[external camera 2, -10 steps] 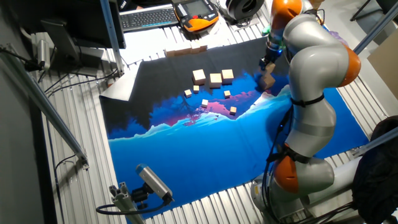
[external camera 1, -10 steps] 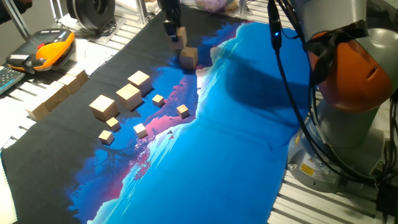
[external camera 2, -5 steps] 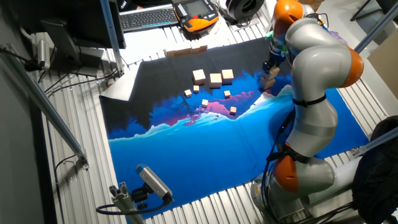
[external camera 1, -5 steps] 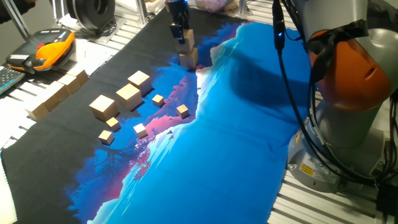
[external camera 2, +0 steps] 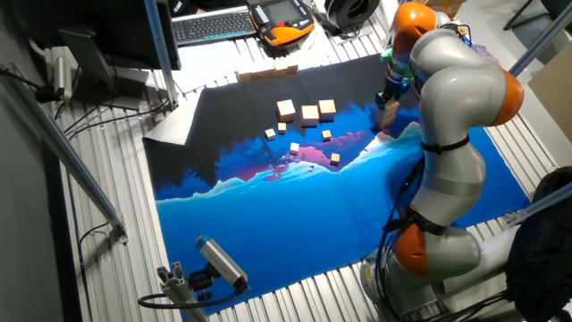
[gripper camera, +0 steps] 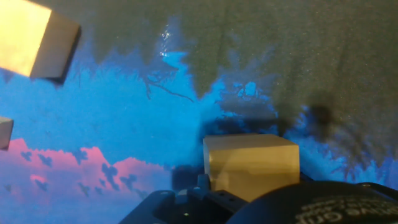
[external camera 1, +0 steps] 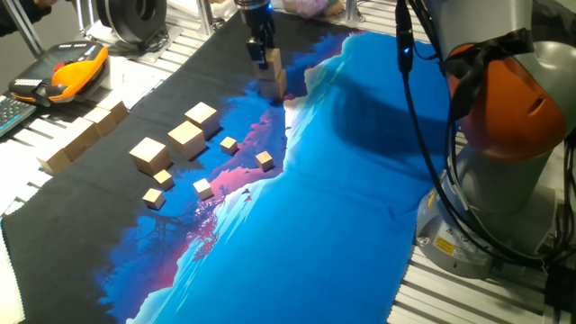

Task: Stack the blocks in a vertical line of five

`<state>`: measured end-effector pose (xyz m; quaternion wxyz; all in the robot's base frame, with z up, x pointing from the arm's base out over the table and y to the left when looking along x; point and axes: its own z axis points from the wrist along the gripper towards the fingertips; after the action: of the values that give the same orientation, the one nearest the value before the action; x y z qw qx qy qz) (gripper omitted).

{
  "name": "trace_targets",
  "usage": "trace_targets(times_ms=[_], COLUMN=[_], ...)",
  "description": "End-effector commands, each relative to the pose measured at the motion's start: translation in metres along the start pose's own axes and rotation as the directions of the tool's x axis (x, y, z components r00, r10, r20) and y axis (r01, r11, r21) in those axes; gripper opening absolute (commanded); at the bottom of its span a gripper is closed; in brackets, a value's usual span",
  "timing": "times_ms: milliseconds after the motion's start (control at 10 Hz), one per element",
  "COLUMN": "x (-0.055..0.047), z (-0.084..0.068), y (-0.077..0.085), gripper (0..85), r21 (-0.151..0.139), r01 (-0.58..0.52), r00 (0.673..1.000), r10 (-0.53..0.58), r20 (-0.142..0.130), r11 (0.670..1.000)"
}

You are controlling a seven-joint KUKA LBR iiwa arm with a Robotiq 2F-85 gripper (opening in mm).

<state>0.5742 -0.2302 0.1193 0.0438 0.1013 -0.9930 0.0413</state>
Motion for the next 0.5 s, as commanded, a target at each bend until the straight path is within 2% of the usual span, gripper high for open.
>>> trace_targets(times_ms=[0,400], x=[0.0013,0.0071], z=[0.0011,-0.0021], y=[-0.0012,-0.0006], gripper=[0.0,0.0], r21=[0.000,-0.002], r01=[0.005,0.007], r00=[1.000,1.000], r10=[-0.005,-0.007], r20=[0.003,-0.005], r11=[1.000,1.000])
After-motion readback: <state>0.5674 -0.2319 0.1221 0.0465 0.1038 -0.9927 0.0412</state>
